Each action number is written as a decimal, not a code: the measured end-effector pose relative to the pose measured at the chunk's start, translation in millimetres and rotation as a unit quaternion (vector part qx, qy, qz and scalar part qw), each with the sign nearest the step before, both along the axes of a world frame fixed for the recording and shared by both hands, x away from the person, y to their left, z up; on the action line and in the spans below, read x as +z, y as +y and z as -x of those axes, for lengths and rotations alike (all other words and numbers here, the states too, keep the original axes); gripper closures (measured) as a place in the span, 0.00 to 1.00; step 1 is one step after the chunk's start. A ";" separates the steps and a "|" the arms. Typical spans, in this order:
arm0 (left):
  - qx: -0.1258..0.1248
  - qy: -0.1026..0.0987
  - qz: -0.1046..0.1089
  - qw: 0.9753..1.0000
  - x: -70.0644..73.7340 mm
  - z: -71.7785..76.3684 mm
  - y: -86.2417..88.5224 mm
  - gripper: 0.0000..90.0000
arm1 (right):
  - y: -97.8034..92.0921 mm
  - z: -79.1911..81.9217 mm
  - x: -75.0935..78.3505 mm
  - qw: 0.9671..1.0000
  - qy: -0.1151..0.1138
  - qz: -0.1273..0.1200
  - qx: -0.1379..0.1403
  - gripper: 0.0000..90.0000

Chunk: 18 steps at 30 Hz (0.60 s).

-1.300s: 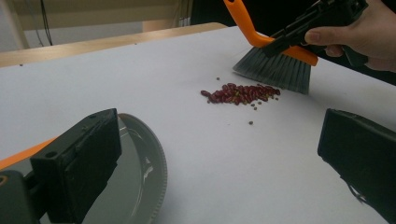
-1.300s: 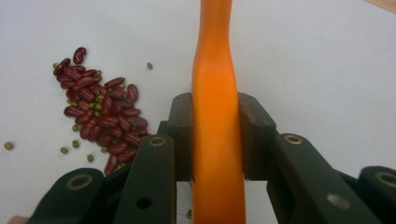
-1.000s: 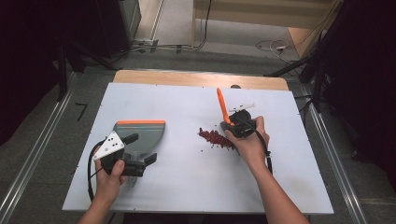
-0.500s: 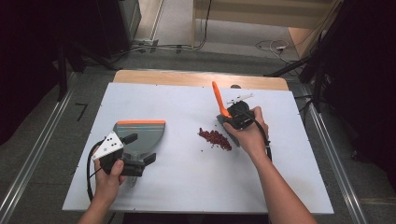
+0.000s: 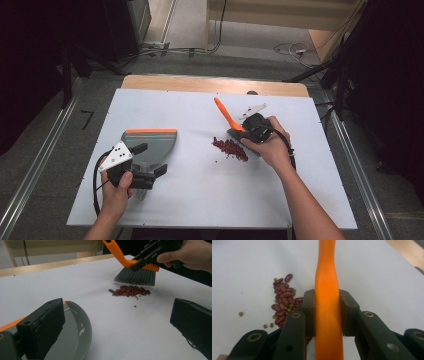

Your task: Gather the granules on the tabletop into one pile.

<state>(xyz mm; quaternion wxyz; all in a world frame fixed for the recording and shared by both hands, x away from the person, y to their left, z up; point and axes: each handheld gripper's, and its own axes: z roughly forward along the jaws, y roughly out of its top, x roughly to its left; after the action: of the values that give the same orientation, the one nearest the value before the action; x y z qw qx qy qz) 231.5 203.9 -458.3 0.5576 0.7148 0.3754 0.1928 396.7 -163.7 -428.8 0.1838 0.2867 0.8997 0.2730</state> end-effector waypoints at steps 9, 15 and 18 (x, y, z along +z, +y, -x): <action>0.000 0.001 0.000 1.000 0.1 -0.6 -0.9 0.00 | 25.1 36.3 20.8 0.994 0.065 -0.075 0.053 0.77; 0.000 0.001 -0.002 1.000 0.6 0.3 0.0 0.00 | 57.6 40.5 -2.1 0.985 0.119 -0.061 0.110 0.77; 0.001 0.001 -0.002 1.000 0.7 0.9 1.8 0.00 | 59.4 32.5 -11.7 0.985 0.124 -0.047 0.112 0.77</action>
<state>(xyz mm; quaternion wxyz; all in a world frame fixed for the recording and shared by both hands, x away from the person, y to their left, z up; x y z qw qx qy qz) 230.6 205.7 -457.6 0.5557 0.7156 0.3763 0.1938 364.3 -104.3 -440.5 0.0253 0.2236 0.9282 0.2964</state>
